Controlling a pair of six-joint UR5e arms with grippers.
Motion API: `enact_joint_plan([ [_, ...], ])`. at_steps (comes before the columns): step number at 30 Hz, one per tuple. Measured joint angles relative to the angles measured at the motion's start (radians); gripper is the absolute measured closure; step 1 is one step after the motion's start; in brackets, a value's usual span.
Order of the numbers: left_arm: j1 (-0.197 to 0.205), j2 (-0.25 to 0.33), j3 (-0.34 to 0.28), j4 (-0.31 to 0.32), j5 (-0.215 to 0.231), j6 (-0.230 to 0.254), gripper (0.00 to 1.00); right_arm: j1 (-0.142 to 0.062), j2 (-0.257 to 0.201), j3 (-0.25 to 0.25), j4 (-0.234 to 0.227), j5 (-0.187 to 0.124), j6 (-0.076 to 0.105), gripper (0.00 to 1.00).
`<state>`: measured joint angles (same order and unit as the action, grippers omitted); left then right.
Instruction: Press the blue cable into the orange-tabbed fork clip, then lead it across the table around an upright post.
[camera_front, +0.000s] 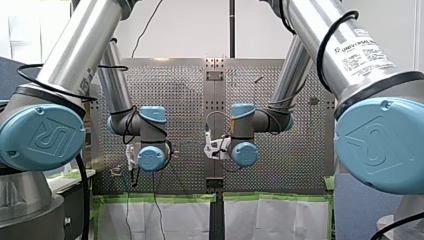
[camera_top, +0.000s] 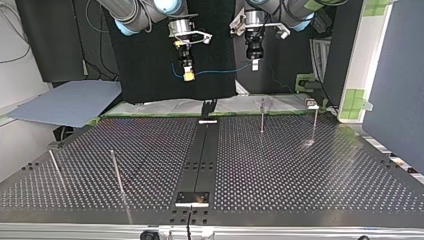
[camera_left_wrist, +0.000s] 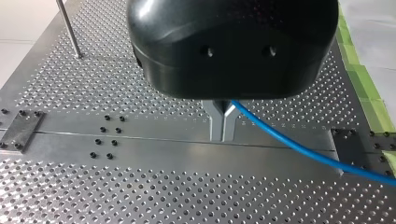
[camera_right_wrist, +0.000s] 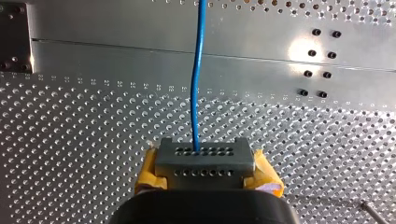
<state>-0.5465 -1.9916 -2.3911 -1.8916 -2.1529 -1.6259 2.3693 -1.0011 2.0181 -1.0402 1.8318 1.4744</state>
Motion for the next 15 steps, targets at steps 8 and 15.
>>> enact_joint_plan([
  [8, 0.001, 0.0, 0.0, 0.0, 0.0, 0.0, 0.99, 0.0, 0.0, 0.0, 0.0, 0.0, 0.0, 1.0],
  [15, 0.009, -0.047, -0.001, -0.004, 0.001, 0.004, 0.99, 0.0, 0.0, 0.001, 0.001, 0.0, 0.0, 1.0],
])
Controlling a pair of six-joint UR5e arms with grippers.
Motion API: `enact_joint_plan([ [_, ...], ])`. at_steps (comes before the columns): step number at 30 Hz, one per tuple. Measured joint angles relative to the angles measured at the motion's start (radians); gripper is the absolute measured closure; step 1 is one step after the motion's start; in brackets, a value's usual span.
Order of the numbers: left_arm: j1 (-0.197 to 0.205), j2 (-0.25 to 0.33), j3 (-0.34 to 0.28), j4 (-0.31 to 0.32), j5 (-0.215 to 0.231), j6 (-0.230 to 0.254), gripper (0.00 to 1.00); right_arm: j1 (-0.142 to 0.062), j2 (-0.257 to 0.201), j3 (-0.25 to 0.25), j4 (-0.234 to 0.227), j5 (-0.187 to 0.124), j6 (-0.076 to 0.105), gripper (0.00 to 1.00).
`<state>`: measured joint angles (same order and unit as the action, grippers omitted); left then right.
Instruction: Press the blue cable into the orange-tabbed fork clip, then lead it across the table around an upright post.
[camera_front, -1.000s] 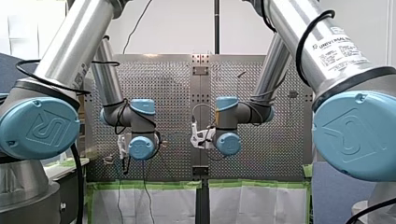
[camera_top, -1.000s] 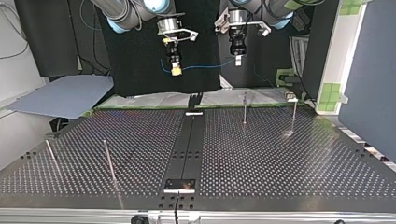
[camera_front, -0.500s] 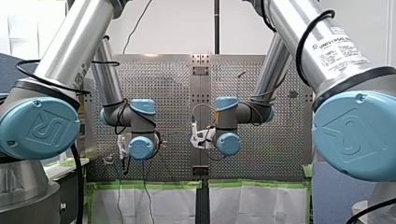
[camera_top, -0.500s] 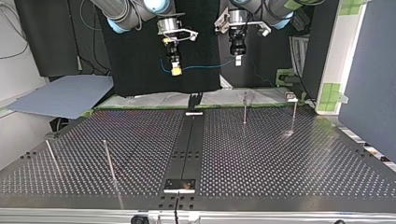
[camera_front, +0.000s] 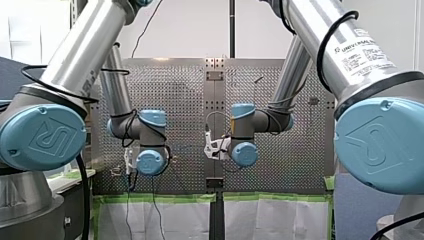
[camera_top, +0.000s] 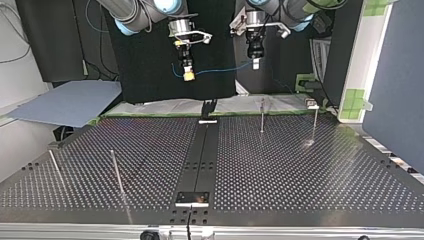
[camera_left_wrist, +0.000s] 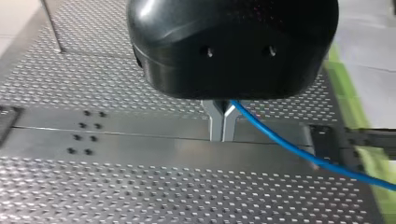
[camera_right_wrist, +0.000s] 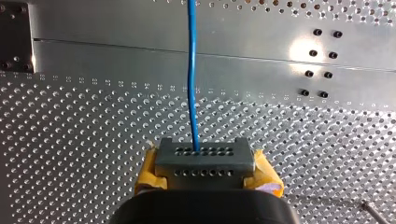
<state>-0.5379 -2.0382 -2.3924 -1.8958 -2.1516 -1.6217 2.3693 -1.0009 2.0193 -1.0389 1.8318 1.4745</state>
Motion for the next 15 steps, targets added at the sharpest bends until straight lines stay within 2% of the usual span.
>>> enact_joint_plan([
  [15, 0.001, -0.019, 0.0, 0.0, 0.0, 0.0, 0.99, 0.0, 0.0, 0.0, 0.0, 0.0, 0.0, 1.0],
])
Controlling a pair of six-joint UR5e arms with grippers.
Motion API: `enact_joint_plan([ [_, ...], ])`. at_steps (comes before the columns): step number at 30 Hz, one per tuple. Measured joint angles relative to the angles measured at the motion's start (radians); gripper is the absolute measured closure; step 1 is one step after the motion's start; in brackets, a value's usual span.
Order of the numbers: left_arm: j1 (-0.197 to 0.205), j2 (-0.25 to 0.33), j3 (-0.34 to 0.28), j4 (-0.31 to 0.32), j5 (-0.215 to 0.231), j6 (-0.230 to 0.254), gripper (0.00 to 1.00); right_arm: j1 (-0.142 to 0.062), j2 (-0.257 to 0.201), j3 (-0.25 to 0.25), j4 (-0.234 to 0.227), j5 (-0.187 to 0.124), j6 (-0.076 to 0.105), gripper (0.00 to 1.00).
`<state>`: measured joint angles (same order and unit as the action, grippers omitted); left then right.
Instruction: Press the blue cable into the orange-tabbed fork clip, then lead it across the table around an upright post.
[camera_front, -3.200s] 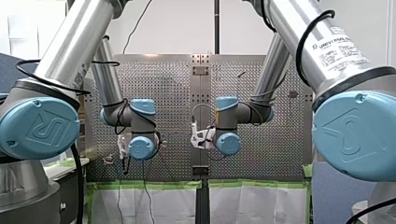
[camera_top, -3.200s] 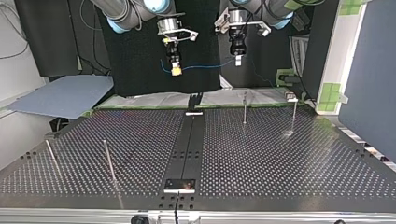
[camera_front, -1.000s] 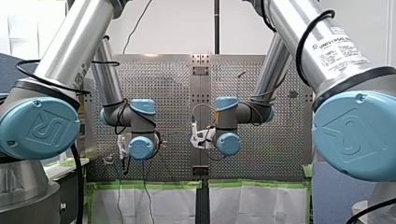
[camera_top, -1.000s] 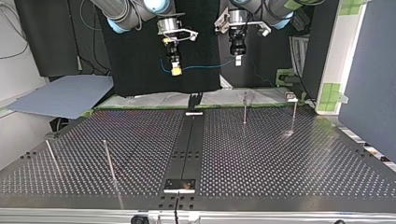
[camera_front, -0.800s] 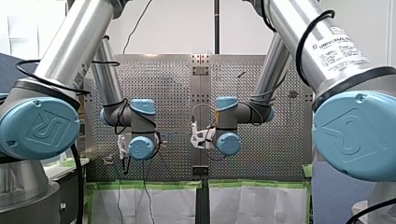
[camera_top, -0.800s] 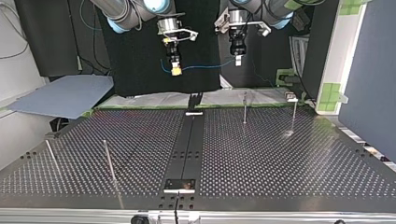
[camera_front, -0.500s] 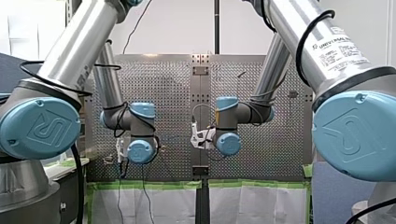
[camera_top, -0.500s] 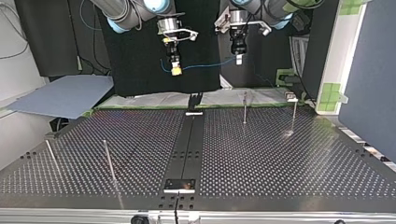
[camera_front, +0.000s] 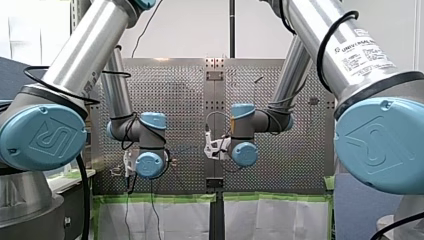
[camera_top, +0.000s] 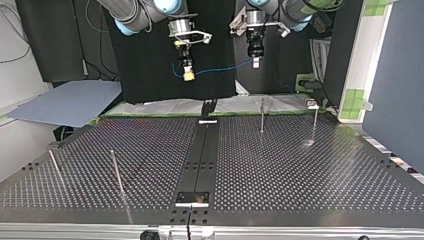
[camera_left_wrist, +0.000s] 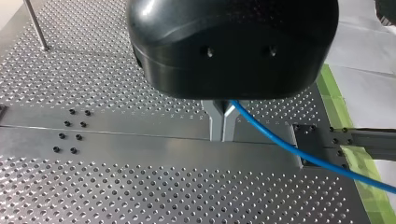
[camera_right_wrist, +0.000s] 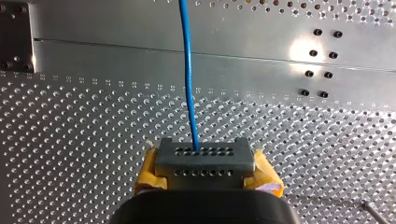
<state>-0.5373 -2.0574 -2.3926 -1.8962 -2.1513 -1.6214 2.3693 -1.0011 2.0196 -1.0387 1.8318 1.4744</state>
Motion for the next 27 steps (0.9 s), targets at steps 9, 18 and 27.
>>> enact_joint_plan([
  [9, 0.0, 0.0, 0.0, 0.0, 0.0, 0.0, 0.99, 0.024, 0.029, 0.004, 0.029, -0.007, 0.005, 1.0],
  [18, 0.0, 0.0, 0.0, 0.0, 0.0, 0.0, 0.99, 0.033, 0.065, 0.005, 0.116, -0.008, 0.006, 1.0],
  [27, 0.0, 0.0, 0.0, 0.0, 0.0, 0.0, 0.99, 0.034, 0.066, 0.005, 0.161, -0.008, 0.006, 1.0],
])
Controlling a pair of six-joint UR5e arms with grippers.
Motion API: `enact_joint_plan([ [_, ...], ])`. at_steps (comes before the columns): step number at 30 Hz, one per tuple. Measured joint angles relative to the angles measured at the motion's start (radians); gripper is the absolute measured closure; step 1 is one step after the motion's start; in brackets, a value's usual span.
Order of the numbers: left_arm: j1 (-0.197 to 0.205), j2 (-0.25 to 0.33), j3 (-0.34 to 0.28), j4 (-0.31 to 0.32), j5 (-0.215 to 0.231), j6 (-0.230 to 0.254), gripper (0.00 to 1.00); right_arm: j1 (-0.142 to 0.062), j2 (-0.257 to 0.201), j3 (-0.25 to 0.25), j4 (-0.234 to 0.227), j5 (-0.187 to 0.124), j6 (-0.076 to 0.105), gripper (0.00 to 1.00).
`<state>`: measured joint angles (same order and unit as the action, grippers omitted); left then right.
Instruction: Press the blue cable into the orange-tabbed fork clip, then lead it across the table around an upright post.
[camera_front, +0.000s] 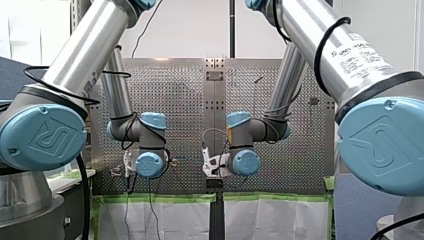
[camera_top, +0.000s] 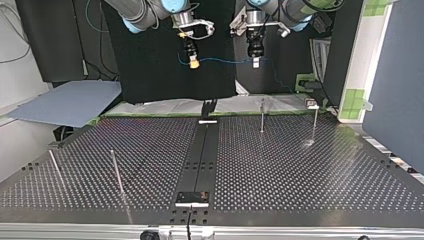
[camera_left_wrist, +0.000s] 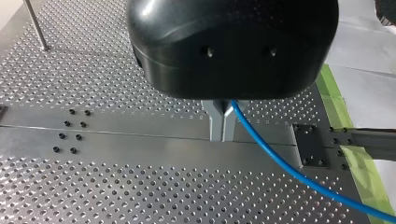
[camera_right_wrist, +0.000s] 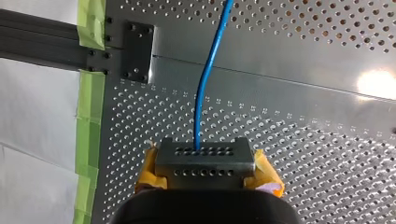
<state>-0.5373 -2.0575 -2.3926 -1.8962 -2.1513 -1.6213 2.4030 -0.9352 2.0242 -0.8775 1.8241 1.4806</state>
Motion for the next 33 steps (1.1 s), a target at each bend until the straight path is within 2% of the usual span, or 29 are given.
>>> enact_joint_plan([
  [4, 0.009, 0.009, -0.01, -0.01, 0.01, 0.009, 0.99, -0.002, -0.003, 0.001, 0.004, 0.003, -0.003, 1.0],
  [7, 0.031, 0.031, -0.025, -0.031, 0.031, 0.031, 0.99, -0.011, -0.02, -0.002, 0.021, 0.02, -0.01, 1.0],
  [11, 0.061, 0.068, -0.041, -0.068, 0.068, 0.034, 0.99, -0.021, -0.057, -0.002, 0.058, 0.056, 0.012, 1.0],
  [13, 0.07, 0.088, -0.056, -0.088, 0.088, 0.02, 0.99, -0.025, -0.072, 0.003, 0.069, 0.063, 0.026, 1.0],
  [16, 0.079, 0.113, -0.075, -0.113, 0.113, -0.001, 0.99, -0.032, -0.103, 0.025, 0.06, 0.048, 0.056, 1.0],
  [18, 0.082, 0.127, -0.076, -0.126, 0.127, -0.011, 0.99, -0.037, -0.126, 0.039, 0.042, 0.029, 0.078, 1.0],
  [20, 0.084, 0.146, -0.065, -0.146, 0.146, -0.01, 0.99, -0.04, -0.149, 0.039, 0.022, 0.007, 0.093, 1.0],
  [23, 0.085, 0.177, -0.042, -0.163, 0.177, -0.005, 0.99, -0.041, -0.171, 0.022, 0.011, -0.02, 0.1, 1.0],
  [25, 0.086, 0.199, -0.032, -0.167, 0.198, -0.007, 0.99, -0.041, -0.169, 0.008, 0.015, -0.031, 0.101, 1.0],
  [33, 0.087, 0.224, -0.025, -0.141, 0.222, -0.049, 0.99, -0.042, -0.121, -0.019, 0.043, -0.041, 0.097, 1.0],
])
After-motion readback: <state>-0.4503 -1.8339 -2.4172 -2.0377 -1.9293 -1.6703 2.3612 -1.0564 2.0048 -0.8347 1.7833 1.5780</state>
